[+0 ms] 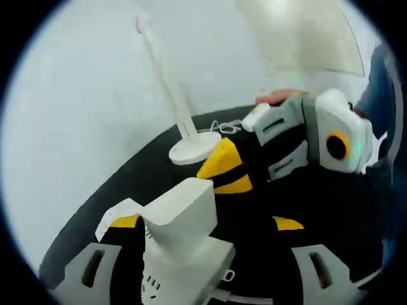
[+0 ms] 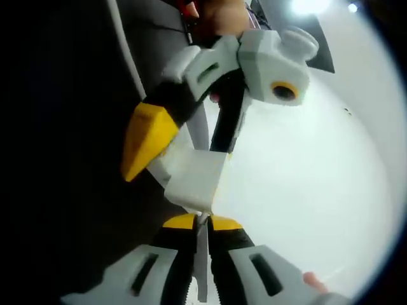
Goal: Insert the desk lamp plug into the socket, turn on the power strip switch, turn on the lamp switch, then turn off the lamp switch, turn off the power strip switch, and remove the plug from the socket.
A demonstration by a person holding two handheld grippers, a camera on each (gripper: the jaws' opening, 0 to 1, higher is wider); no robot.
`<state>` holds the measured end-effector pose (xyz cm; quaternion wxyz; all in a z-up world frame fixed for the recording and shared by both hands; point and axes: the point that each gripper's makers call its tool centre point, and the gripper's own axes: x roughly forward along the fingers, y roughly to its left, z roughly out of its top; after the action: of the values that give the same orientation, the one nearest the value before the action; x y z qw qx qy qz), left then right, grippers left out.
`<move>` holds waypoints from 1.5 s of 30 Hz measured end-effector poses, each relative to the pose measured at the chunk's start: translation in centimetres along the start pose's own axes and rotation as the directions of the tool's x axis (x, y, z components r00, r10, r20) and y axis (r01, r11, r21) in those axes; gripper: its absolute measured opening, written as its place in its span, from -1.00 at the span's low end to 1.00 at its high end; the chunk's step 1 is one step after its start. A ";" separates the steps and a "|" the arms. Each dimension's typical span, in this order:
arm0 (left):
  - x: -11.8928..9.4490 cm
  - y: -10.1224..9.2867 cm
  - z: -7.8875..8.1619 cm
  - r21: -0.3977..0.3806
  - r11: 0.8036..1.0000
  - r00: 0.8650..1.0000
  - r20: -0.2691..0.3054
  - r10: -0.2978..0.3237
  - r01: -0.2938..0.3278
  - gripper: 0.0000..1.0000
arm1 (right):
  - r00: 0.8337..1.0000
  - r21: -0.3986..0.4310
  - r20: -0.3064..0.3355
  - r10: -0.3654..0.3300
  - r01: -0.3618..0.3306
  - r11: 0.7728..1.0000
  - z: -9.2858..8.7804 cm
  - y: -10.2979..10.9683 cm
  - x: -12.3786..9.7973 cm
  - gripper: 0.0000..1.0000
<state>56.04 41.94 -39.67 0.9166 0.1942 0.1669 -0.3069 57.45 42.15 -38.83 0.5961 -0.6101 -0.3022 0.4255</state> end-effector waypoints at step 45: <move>-8.2 1.4 0.2 -0.104 0.983 0.984 0.080 0.161 -0.153 0.09 | 0.996 0.223 0.036 -0.086 0.076 0.972 -1.4 -3.1 -2.8 -0.85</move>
<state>50.75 46.98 -35.64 0.9528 0.1481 0.1254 -0.2334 57.81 39.36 -35.44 0.6704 -0.5172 -0.2910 0.4454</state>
